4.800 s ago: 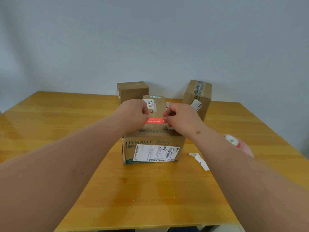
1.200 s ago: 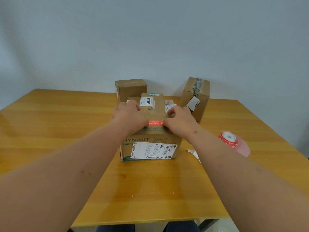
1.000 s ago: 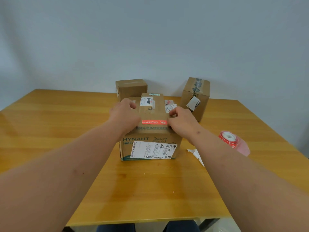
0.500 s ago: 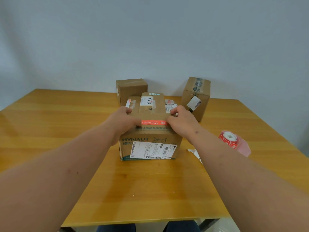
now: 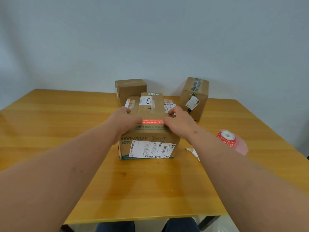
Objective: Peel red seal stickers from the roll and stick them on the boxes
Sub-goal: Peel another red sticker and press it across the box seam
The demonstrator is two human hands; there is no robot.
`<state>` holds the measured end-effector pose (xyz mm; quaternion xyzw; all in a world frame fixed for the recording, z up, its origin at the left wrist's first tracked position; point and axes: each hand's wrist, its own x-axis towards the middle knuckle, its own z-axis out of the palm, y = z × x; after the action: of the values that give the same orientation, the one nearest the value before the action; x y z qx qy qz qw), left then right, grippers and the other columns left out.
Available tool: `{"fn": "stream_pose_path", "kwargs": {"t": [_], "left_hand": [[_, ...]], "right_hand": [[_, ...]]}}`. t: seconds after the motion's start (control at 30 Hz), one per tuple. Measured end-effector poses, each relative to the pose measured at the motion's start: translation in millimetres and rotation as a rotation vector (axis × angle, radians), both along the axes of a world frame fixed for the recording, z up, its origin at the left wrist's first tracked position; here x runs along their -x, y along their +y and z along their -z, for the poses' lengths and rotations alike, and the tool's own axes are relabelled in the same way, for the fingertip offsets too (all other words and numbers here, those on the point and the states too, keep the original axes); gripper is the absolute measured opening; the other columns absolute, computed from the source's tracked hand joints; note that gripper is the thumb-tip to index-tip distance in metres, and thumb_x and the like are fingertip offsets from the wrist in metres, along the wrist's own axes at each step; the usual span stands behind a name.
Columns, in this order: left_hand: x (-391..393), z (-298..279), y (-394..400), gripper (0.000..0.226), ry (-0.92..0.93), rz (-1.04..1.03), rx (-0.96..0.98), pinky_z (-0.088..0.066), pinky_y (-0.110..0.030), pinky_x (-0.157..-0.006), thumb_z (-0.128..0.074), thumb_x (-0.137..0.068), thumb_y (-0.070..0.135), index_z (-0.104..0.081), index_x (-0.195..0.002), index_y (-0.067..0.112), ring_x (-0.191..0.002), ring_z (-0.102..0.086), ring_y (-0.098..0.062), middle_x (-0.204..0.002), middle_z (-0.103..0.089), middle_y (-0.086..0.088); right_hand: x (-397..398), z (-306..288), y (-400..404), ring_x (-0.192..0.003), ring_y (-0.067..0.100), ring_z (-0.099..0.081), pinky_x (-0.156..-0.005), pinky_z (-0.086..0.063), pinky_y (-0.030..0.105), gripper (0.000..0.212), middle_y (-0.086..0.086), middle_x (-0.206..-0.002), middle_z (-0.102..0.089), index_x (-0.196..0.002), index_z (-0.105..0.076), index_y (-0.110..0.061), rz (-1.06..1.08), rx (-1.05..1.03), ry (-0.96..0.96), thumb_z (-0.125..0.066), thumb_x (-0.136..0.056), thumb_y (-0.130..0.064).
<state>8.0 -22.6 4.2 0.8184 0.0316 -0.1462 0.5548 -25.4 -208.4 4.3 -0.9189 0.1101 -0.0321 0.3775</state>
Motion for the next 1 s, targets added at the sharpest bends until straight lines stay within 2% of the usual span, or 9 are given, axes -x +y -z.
{"fn": "stream_pose_path", "kwargs": {"t": [0.17,0.33,0.47,0.6,0.67,0.77,0.83,0.9,1.0], "left_hand": [[-6,2,-1,0.072,0.007,-0.023,-0.023,-0.057,-0.047,-0.084,-0.07,-0.08,0.014,-0.037,-0.143,0.024,-0.096,-0.064,-0.03,-0.119,-0.055,-0.011],[-9,6,-5,0.06,-0.028,-0.036,-0.041,-0.057,-0.045,-0.084,-0.069,-0.084,0.025,-0.04,-0.137,0.024,-0.096,-0.064,-0.027,-0.116,-0.057,-0.008],[-13,8,-3,0.05,-0.045,-0.063,-0.048,-0.057,-0.046,-0.085,-0.061,-0.09,0.023,-0.042,-0.136,0.025,-0.098,-0.063,-0.028,-0.117,-0.057,-0.009],[-12,5,5,0.034,-0.11,-0.052,-0.136,-0.056,-0.044,-0.082,-0.05,-0.096,0.038,-0.051,-0.125,0.021,-0.095,-0.062,-0.025,-0.107,-0.06,-0.005],[-11,1,10,0.042,-0.161,-0.002,-0.29,-0.054,-0.041,-0.082,-0.052,-0.093,0.047,-0.053,-0.122,0.016,-0.096,-0.06,-0.025,-0.107,-0.059,-0.006],[-12,-7,24,0.062,-0.266,0.072,-0.821,-0.044,-0.042,-0.096,-0.047,-0.091,0.057,-0.049,-0.135,0.014,-0.12,-0.047,-0.032,-0.136,-0.044,-0.011],[-10,-11,35,0.056,-0.411,0.046,-1.06,-0.035,-0.044,-0.103,-0.044,-0.092,0.051,-0.045,-0.139,0.02,-0.13,-0.033,-0.032,-0.143,-0.033,-0.01],[-8,-14,44,0.045,-0.528,0.071,-1.17,-0.035,-0.043,-0.101,-0.042,-0.095,0.043,-0.045,-0.135,0.024,-0.127,-0.035,-0.029,-0.137,-0.037,-0.009],[-8,-17,56,0.043,-0.451,0.175,-1.214,-0.043,-0.045,-0.098,-0.031,-0.1,0.048,-0.05,-0.131,0.025,-0.121,-0.045,-0.028,-0.129,-0.045,-0.008]], "right_hand": [[-2,2,-1,-0.095,0.016,-0.052,-0.061,-0.038,0.024,0.036,0.002,-0.118,-0.049,-0.125,-0.046,-0.024,0.006,-0.015,-0.005,-0.05,-0.09,-0.028],[-4,3,1,-0.085,0.011,-0.051,-0.059,-0.038,0.025,0.027,-0.003,-0.106,-0.05,-0.111,-0.042,-0.028,0.037,-0.004,-0.015,-0.053,-0.089,-0.037],[-5,3,1,-0.095,0.017,-0.051,-0.07,-0.041,0.03,0.031,0.001,-0.116,-0.052,-0.125,-0.044,-0.023,0.055,-0.036,-0.018,-0.044,-0.094,-0.025],[2,-4,3,-0.095,0.016,-0.053,-0.073,-0.046,0.032,0.038,-0.005,-0.105,-0.052,-0.128,-0.043,-0.025,0.054,-0.214,0.076,-0.049,-0.093,-0.036],[6,-11,11,-0.092,0.017,-0.06,-0.071,-0.053,0.033,0.04,-0.002,-0.105,-0.058,-0.124,-0.044,-0.025,0.003,-0.323,0.136,-0.058,-0.09,-0.039],[8,-17,27,-0.093,0.021,-0.065,-0.08,-0.058,0.041,0.055,0.004,-0.109,-0.063,-0.128,-0.044,-0.024,-0.144,-0.361,0.241,-0.071,-0.082,-0.035],[8,-19,38,-0.094,0.023,-0.064,-0.085,-0.057,0.045,0.075,0.005,-0.115,-0.061,-0.135,-0.034,-0.033,-0.304,-0.323,0.364,-0.079,-0.075,-0.029],[6,-18,53,-0.102,0.026,-0.064,-0.085,-0.056,0.044,0.1,0.002,-0.118,-0.057,-0.143,-0.021,-0.043,-0.448,-0.253,0.441,-0.084,-0.07,-0.019],[-6,-10,79,-0.104,0.024,-0.063,-0.082,-0.058,0.041,0.112,-0.001,-0.121,-0.053,-0.146,-0.021,-0.037,-0.466,-0.167,0.348,-0.09,-0.06,-0.017]]}}
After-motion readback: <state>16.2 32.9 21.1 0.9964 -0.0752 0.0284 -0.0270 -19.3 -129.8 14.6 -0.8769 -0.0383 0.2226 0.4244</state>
